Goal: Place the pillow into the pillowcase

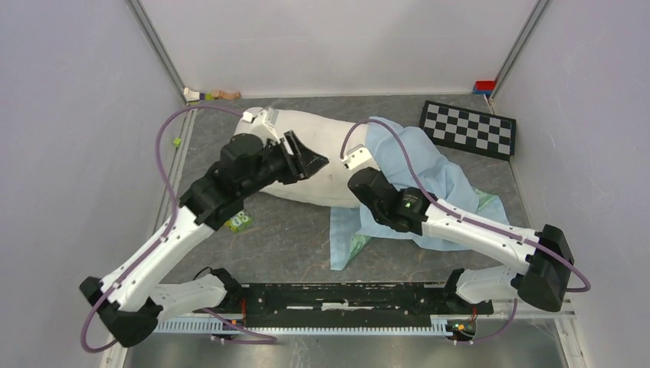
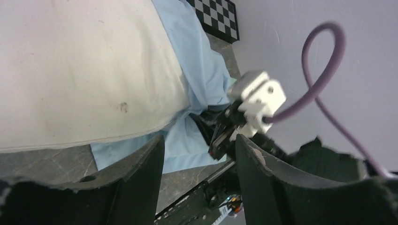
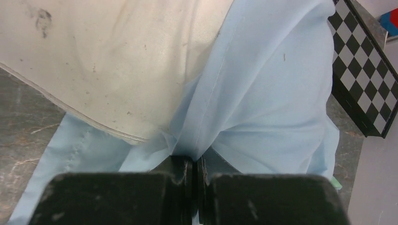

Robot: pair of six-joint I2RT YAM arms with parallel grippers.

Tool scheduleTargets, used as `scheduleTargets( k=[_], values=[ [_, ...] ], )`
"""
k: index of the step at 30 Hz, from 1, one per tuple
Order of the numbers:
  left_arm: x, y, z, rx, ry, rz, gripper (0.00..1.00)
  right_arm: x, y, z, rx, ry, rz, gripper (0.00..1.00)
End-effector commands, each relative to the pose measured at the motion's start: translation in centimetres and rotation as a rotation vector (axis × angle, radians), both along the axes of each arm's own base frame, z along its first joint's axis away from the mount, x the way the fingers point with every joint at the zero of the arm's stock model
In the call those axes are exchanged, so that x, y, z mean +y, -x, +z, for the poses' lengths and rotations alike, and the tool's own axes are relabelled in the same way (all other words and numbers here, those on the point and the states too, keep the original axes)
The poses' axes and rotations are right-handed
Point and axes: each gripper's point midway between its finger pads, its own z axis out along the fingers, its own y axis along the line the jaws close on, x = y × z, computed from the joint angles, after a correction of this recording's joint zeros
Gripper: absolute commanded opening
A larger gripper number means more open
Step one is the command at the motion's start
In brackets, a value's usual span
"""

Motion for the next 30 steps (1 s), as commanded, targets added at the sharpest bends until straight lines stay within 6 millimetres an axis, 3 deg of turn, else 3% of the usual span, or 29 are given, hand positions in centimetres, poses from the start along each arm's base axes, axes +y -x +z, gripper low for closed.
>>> scheduleTargets(
  k=[1, 7, 9, 11, 15, 18, 21, 24, 26, 30],
  values=[
    [1.7, 2.8, -5.6, 0.011, -0.209, -0.088, 0.65, 1.8, -1.0, 6.1, -0.059, -0.147, -0.001, 0.00],
    [-1.9, 9.0, -12.5, -0.016, -0.302, -0.343, 0.76, 2.4, -2.1, 9.1, -0.083, -0.155, 0.000, 0.00],
    [-3.0, 10.0, -14.4, -0.032, -0.333, -0.372, 0.80, 2.6, -2.3, 9.6, -0.085, -0.163, 0.005, 0.00],
    [-3.7, 10.5, -16.0, -0.023, -0.345, -0.376, 0.83, 2.8, -2.4, 10.0, -0.086, -0.170, 0.012, 0.00],
    [-4.3, 9.3, -18.0, -0.023, -0.392, -0.330, 0.86, 3.1, -2.3, 10.9, -0.085, -0.186, 0.026, 0.00],
    [-4.9, 8.1, -18.8, -0.036, -0.430, -0.296, 0.75, 3.2, -2.3, 11.5, -0.090, -0.196, 0.035, 0.00],
    [-4.8, 6.6, -19.6, -0.057, -0.502, -0.249, 0.50, 3.3, -2.3, 12.6, -0.098, -0.206, 0.049, 0.00],
    [-2.7, 4.9, -18.9, -0.077, -0.610, -0.136, 0.04, 3.0, -2.1, 14.1, -0.113, -0.209, 0.058, 0.00],
    [0.6, 3.2, -16.5, -0.109, -0.690, 0.028, 0.02, 2.6, -1.9, 15.3, -0.126, -0.212, 0.064, 0.00],
    [8.4, 1.0, -9.1, -0.231, -0.804, 0.394, 0.02, 3.2, -0.3, 17.8, -0.138, -0.285, 0.188, 0.00]
  ],
)
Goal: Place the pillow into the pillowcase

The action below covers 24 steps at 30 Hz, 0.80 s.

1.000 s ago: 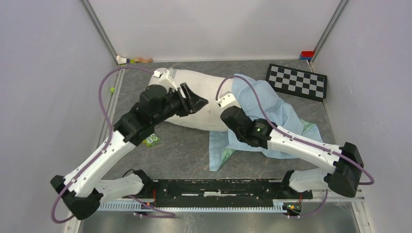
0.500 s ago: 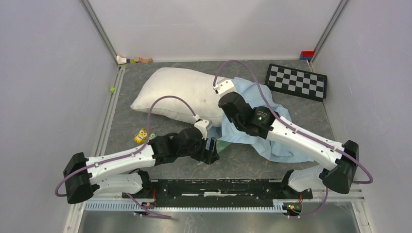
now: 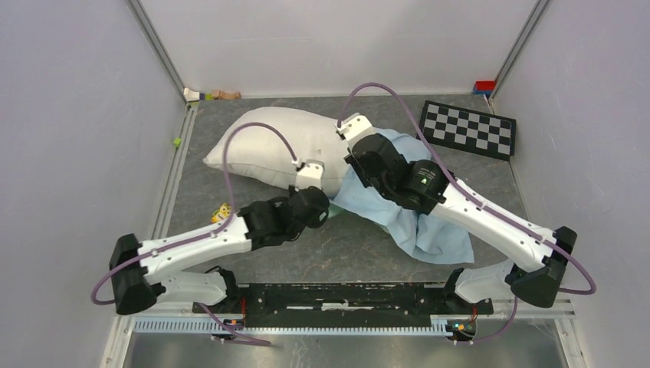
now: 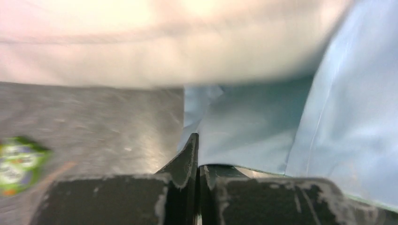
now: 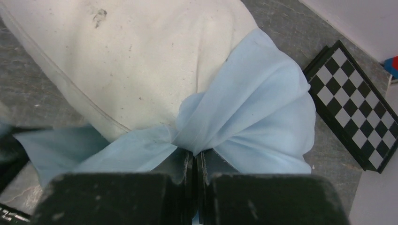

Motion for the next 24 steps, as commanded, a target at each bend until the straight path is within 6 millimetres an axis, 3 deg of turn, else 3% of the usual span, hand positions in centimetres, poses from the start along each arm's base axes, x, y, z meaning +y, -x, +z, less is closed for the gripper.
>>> scheduleTargets(
  k=[1, 4, 9, 12, 14, 19, 24],
  values=[
    [9.6, -3.5, 10.7, -0.357, -0.130, 0.382, 0.02, 0.7, 1.3, 8.5, -0.137, -0.200, 0.140, 0.00],
    [12.2, -3.7, 14.8, -0.451, -0.170, 0.460, 0.02, 2.4, 3.2, 10.7, -0.134, -0.278, 0.292, 0.00],
    [14.1, -3.4, 21.4, -0.540, -0.145, 0.490, 0.02, 5.1, 7.1, 13.1, -0.076, -0.402, 0.533, 0.00],
    [13.2, -3.7, 24.4, -0.570, -0.120, 0.442, 0.02, 5.3, 8.7, 14.1, -0.067, -0.455, 0.602, 0.00],
    [11.6, -4.2, 25.3, -0.575, -0.121, 0.391, 0.02, 4.8, 8.4, 13.4, -0.051, -0.444, 0.575, 0.00],
    [4.5, -6.4, 23.2, -0.527, -0.146, 0.220, 0.02, 2.2, 4.0, 6.5, 0.059, -0.392, 0.452, 0.00],
    [-2.3, -11.3, 17.3, -0.298, -0.051, 0.042, 0.02, -4.5, -2.5, -1.6, 0.162, -0.336, 0.172, 0.00]
  ],
)
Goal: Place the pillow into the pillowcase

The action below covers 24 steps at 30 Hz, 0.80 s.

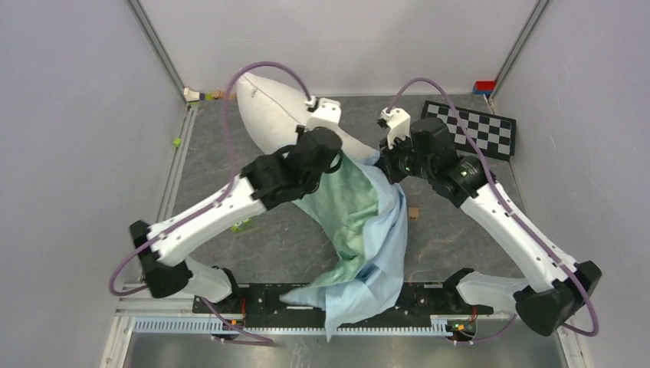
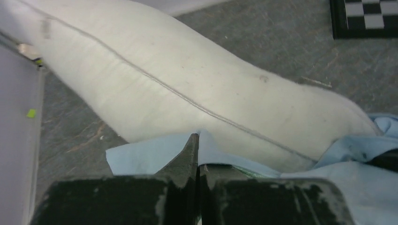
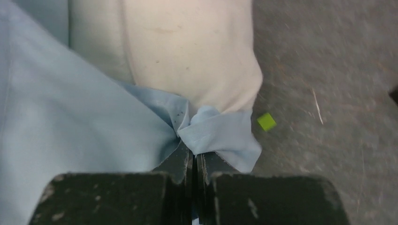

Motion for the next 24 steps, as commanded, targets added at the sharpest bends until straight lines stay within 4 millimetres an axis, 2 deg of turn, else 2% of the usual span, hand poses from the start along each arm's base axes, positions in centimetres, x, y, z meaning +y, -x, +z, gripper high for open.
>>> scheduleTargets(
  k=[1, 2, 3, 4, 6, 7, 9, 11, 12, 13, 14, 17, 20, 24],
  values=[
    [-6.4, -4.5, -3.8, 0.179, 0.087, -0.193, 0.03, -5.1, -5.8, -4.0, 0.027, 0.050, -0.217, 0.00],
    [-7.6, -5.4, -4.5, 0.204, 0.087, -0.221, 0.04, -6.0, -6.6, -4.9, 0.049, 0.080, -0.266, 0.05],
    [-8.9, -6.4, -5.3, 0.224, 0.080, -0.236, 0.07, -7.0, -7.4, -5.4, 0.061, 0.101, -0.322, 0.16],
    [-9.9, -7.4, -6.3, 0.248, 0.074, -0.245, 0.08, -7.5, -7.9, -5.3, 0.065, 0.112, -0.357, 0.33],
    [-11.3, -9.3, -7.2, 0.279, 0.083, -0.250, 0.10, -8.2, -8.7, -3.7, 0.020, 0.103, -0.418, 0.62],
    [-11.7, -10.0, -7.5, 0.291, 0.096, -0.250, 0.12, -8.6, -9.0, -2.5, -0.011, 0.089, -0.446, 0.73],
    [-12.3, -11.4, -7.3, 0.292, 0.129, -0.246, 0.17, -10.0, -9.3, -0.2, -0.072, 0.090, -0.519, 0.82],
    [-12.3, -12.4, -6.1, 0.272, 0.160, -0.241, 0.26, -11.6, -9.5, 2.2, -0.124, 0.100, -0.599, 0.88],
    [-12.3, -12.9, -5.3, 0.259, 0.175, -0.241, 0.30, -12.1, -9.4, 3.4, -0.150, 0.095, -0.626, 0.94],
    [-12.1, -13.3, -4.8, 0.251, 0.185, -0.242, 0.38, -12.6, -9.3, 4.8, -0.178, 0.082, -0.650, 0.98],
    [-12.0, -13.7, -4.2, 0.244, 0.192, -0.242, 0.48, -12.9, -9.1, 6.1, -0.206, 0.063, -0.663, 0.98],
    [-11.2, -14.7, -3.2, 0.225, 0.187, -0.232, 0.58, -13.5, -8.5, 8.9, -0.266, 0.013, -0.686, 0.98],
    [-9.1, -15.6, -2.4, 0.211, 0.221, -0.175, 0.76, -13.5, -8.2, 9.9, -0.295, -0.005, -0.677, 0.98],
    [-5.1, -17.3, -2.6, 0.210, 0.252, -0.072, 0.99, -12.3, -7.8, 8.4, -0.259, 0.013, -0.603, 0.98]
  ],
)
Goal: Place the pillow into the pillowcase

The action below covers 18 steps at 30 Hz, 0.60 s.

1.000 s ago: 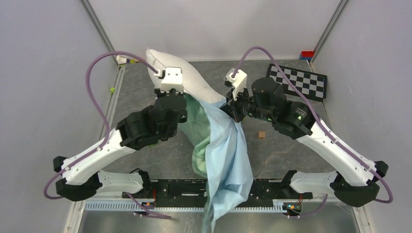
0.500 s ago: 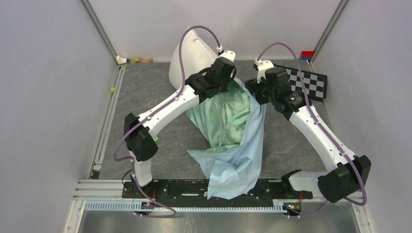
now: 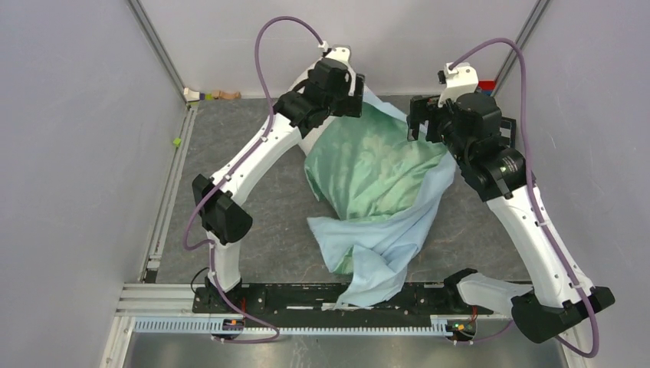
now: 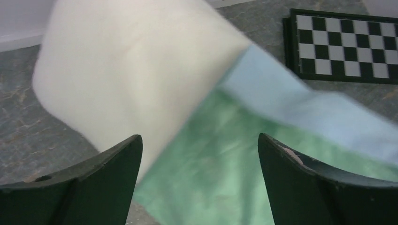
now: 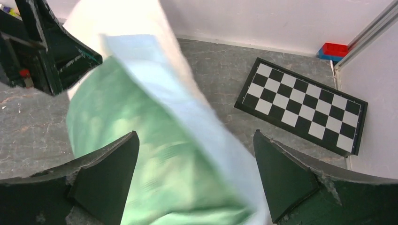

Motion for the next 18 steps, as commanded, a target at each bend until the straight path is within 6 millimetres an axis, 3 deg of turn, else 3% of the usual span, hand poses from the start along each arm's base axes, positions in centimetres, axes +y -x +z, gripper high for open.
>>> scheduleTargets(
  k=[1, 6, 13, 17, 18],
  values=[
    [5.0, -2.0, 0.8, 0.017, 0.053, 0.111, 1.00, 0.8, 0.1, -1.1, 0.021, 0.021, 0.039, 0.98],
    [6.6, -5.6, -3.9, 0.106, 0.029, 0.110, 1.00, 2.0, -0.3, -6.3, 0.130, 0.064, 0.083, 0.98],
    [2.6, -9.5, -10.5, 0.171, 0.102, -0.026, 1.00, 2.6, -1.8, -15.5, 0.287, 0.124, 0.060, 0.98],
    [1.9, -10.3, -14.4, 0.233, 0.123, 0.018, 0.99, 3.2, -2.7, -19.5, 0.347, 0.137, 0.061, 0.98],
    [2.0, -10.3, -15.6, 0.258, 0.121, 0.034, 0.94, 3.4, -3.0, -20.3, 0.361, 0.139, 0.060, 0.98]
  ],
)
